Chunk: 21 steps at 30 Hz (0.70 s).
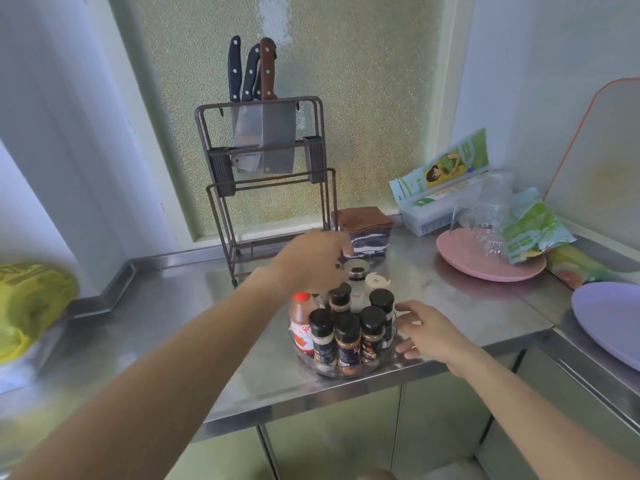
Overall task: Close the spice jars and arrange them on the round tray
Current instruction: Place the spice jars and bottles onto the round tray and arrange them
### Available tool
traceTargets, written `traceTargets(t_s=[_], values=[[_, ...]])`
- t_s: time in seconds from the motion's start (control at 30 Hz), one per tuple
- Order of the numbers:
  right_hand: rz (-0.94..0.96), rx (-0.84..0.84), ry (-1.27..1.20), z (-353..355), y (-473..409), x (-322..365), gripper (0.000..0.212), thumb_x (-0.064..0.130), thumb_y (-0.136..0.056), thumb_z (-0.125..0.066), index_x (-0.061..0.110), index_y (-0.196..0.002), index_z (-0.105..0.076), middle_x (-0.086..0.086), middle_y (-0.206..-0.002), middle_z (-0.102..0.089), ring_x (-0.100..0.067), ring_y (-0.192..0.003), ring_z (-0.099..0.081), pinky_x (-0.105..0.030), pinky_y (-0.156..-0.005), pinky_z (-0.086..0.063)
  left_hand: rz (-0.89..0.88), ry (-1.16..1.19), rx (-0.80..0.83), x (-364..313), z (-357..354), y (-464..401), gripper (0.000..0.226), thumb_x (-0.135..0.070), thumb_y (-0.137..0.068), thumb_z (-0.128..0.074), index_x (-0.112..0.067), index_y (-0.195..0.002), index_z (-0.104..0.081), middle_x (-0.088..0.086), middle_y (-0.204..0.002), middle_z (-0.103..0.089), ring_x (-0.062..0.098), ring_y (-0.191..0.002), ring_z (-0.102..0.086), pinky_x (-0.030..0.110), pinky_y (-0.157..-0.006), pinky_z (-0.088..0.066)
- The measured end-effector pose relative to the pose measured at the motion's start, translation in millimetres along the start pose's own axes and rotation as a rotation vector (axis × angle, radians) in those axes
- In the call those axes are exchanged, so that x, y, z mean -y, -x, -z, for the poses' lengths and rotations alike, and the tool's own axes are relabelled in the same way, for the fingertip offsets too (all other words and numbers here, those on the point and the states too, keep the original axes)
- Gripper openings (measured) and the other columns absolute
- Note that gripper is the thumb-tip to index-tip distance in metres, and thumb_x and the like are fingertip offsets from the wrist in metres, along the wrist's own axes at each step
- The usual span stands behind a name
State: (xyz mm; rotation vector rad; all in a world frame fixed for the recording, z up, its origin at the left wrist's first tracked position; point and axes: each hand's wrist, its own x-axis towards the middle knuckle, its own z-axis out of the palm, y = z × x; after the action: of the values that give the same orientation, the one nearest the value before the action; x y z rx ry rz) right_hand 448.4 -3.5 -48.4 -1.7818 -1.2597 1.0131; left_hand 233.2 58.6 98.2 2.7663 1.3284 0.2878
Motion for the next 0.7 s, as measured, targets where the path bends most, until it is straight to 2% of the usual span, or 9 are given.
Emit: traceTargets(t_s=[0.1,0.13,0.17,0.2,0.27,0.37,0.47,0.6,0.7], values=[[-0.005,0.021,-0.042,-4,-1,-6,0.046,0.019,-0.104,-0.053,0.019,-0.15,-0.043,-0.007,-0.142,-0.056,-0.024,-0.074,-0.079,-0.03,-0.064,-0.062,0.198,0.265,-0.376,24,5,41,0.025,-0.021,-0.097,-0.056,-0.022,-0.12,-0.063,-0.007,-0.109,-0.072,0.018,-0.097,-0.069,0.035,-0.089,-0.057],[-0.013,0.031,-0.061,-6,-1,-7,0.047,0.021,-0.105,-0.053,0.02,-0.15,-0.042,-0.008,-0.145,-0.055,-0.025,-0.074,-0.079,-0.031,-0.065,-0.063,0.307,0.31,-0.459,36,-3,55,0.024,-0.02,-0.097,-0.055,-0.022,-0.12,-0.064,-0.005,-0.111,-0.072,0.019,-0.098,-0.068,0.036,-0.09,-0.055],[-0.021,0.039,-0.084,-8,-1,-9,0.047,0.022,-0.105,-0.053,0.02,-0.151,-0.042,-0.008,-0.146,-0.055,-0.026,-0.074,-0.079,-0.033,-0.066,-0.063,0.421,0.342,-0.467,50,-17,68,0.025,-0.021,-0.098,-0.054,-0.021,-0.121,-0.063,-0.003,-0.116,-0.071,0.023,-0.101,-0.067,0.037,-0.092,-0.053],[-0.026,0.044,-0.106,-10,-2,-10,0.048,0.022,-0.105,-0.052,0.021,-0.151,-0.041,-0.008,-0.148,-0.055,-0.027,-0.074,-0.079,-0.033,-0.067,-0.063,0.521,0.373,-0.397,61,-34,78,0.028,-0.022,-0.097,-0.053,-0.02,-0.124,-0.061,0.0,-0.12,-0.069,0.026,-0.105,-0.066,0.038,-0.095,-0.051],[-0.027,0.048,-0.146,-12,-2,-10,0.047,0.018,-0.105,-0.052,0.021,-0.151,-0.041,-0.008,-0.148,-0.055,-0.03,-0.073,-0.078,-0.032,-0.064,-0.061,0.64,0.496,-0.134,71,-68,91,0.036,-0.023,-0.097,-0.051,-0.016,-0.132,-0.056,0.005,-0.124,-0.066,0.029,-0.105,-0.068,0.039,-0.098,-0.052],[-0.028,0.063,-0.181,-15,0,-9,0.044,0.014,-0.105,-0.049,0.02,-0.149,-0.044,-0.009,-0.145,-0.058,-0.032,-0.072,-0.077,-0.03,-0.061,-0.06,0.679,0.846,0.123,56,-100,97,0.035,-0.019,-0.097,-0.056,-0.011,-0.131,-0.052,0.007,-0.117,-0.063,0.024,-0.082,-0.072,0.04,-0.084,-0.061],[-0.032,0.072,-0.212,-16,1,-8,0.043,0.01,-0.106,-0.046,0.02,-0.148,-0.045,-0.01,-0.144,-0.058,-0.035,-0.073,-0.078,-0.033,-0.063,-0.062,0.679,1.018,0.148,46,-115,90,0.013,-0.015,-0.097,-0.06,-0.015,-0.11,-0.057,0.009,-0.09,-0.072,0.025,-0.075,-0.07,0.046,-0.087,-0.062],[-0.026,0.08,-0.235,-19,0,-10,0.045,0.01,-0.107,-0.044,0.019,-0.151,-0.043,-0.013,-0.142,-0.06,-0.036,-0.075,-0.078,-0.035,-0.067,-0.064,0.702,1.158,0.082,49,-129,83,0.033,-0.008,-0.098,-0.059,-0.01,-0.129,-0.048,0.02,-0.102,-0.074,0.029,-0.078,-0.074,0.038,-0.077,-0.065],[-0.002,0.039,-0.213,-24,-3,-14,0.043,0.01,-0.107,-0.042,0.016,-0.149,-0.044,-0.018,-0.133,-0.065,-0.037,-0.072,-0.077,-0.038,-0.066,-0.064,0.697,1.227,0.011,46,-136,83,0.035,-0.004,-0.098,-0.057,-0.01,-0.13,-0.048,0.022,-0.103,-0.074,0.034,-0.077,-0.075,0.037,-0.071,-0.065]])
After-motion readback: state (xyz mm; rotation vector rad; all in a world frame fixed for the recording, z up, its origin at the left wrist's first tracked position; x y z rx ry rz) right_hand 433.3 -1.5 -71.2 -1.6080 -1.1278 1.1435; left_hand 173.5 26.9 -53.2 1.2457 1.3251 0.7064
